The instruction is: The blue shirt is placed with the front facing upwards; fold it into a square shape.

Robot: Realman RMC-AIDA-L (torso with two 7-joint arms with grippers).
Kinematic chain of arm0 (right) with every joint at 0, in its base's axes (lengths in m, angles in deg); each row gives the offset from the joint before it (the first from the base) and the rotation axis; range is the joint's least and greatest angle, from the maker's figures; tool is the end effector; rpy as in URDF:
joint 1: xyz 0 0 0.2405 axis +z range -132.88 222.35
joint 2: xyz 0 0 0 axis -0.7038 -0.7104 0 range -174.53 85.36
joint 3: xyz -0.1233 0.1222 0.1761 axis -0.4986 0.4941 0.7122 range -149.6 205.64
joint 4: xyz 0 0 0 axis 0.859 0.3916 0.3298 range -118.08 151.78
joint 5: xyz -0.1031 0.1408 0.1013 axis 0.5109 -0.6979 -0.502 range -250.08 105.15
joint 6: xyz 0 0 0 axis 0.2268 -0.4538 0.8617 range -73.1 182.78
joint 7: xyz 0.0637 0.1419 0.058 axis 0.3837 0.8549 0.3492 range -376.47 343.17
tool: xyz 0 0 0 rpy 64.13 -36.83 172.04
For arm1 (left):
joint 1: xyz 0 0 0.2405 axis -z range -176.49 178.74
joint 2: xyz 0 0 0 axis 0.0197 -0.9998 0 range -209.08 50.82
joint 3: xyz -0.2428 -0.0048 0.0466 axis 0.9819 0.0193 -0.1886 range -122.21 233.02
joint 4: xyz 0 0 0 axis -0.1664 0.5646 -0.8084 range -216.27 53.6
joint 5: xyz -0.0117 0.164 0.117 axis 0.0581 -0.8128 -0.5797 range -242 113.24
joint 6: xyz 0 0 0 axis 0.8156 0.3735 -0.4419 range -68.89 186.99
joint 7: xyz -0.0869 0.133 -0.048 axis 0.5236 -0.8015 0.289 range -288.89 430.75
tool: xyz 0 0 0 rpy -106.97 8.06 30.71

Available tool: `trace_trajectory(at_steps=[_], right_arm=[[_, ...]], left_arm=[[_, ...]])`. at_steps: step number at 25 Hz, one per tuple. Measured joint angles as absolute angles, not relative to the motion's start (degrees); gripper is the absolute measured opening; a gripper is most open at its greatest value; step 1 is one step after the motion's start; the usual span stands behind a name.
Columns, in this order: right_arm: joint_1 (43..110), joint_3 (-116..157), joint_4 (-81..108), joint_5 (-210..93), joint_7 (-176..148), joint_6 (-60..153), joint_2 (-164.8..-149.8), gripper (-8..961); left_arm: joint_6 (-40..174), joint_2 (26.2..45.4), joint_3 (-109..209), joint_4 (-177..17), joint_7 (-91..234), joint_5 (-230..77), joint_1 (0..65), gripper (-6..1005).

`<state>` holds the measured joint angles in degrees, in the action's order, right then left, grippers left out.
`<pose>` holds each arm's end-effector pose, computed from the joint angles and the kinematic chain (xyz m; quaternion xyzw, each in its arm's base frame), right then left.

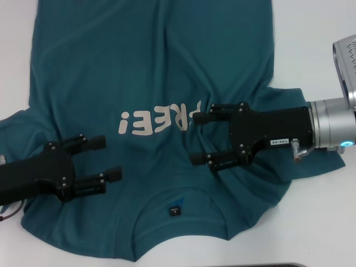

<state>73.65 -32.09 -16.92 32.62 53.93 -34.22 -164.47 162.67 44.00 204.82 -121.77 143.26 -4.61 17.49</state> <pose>0.2200 0.2898 -0.0662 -0.9651 0.1254 0.2288 0.0240 -0.2830 0.2313 -0.0190 -0.9161 -0.2585 -0.2896 0.1008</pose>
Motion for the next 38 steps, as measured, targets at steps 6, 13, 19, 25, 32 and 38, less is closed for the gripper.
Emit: trace_trajectory(at_steps=[6, 13, 19, 25, 32, 38], right_arm=[[73.6, -32.1, -17.07, 32.58, 53.93, -34.38, -164.47, 914], [73.57, -32.0, -17.08, 32.31, 54.32, -34.54, -164.46, 914], [74.2, -28.31, -17.2, 27.99, 67.03, -34.15, -163.99, 915], [76.6, -23.33, -17.07, 27.69, 92.47, -33.25, -162.13, 915], [77.84, -19.75, -14.36, 27.23, 111.71, -32.3, -161.0, 915], [77.92, -18.11, -12.9, 28.18, 113.74, -32.34, -160.16, 915]], left_arm=[[162.67, 44.0, 204.82, -121.77, 143.27, -4.61, 17.47, 860], [162.61, 44.0, 205.24, -121.76, 144.28, -4.62, 17.64, 860], [161.77, 42.86, 210.69, -121.76, 165.3, -4.62, 19.76, 859], [163.21, 41.14, 213.73, -121.72, 187.56, -4.59, 20.86, 860], [162.59, 40.63, 215.54, -118.66, 200.29, -4.5, 22.11, 860], [162.37, 39.19, 217.15, -116.06, 203.55, -4.44, 22.25, 860]])
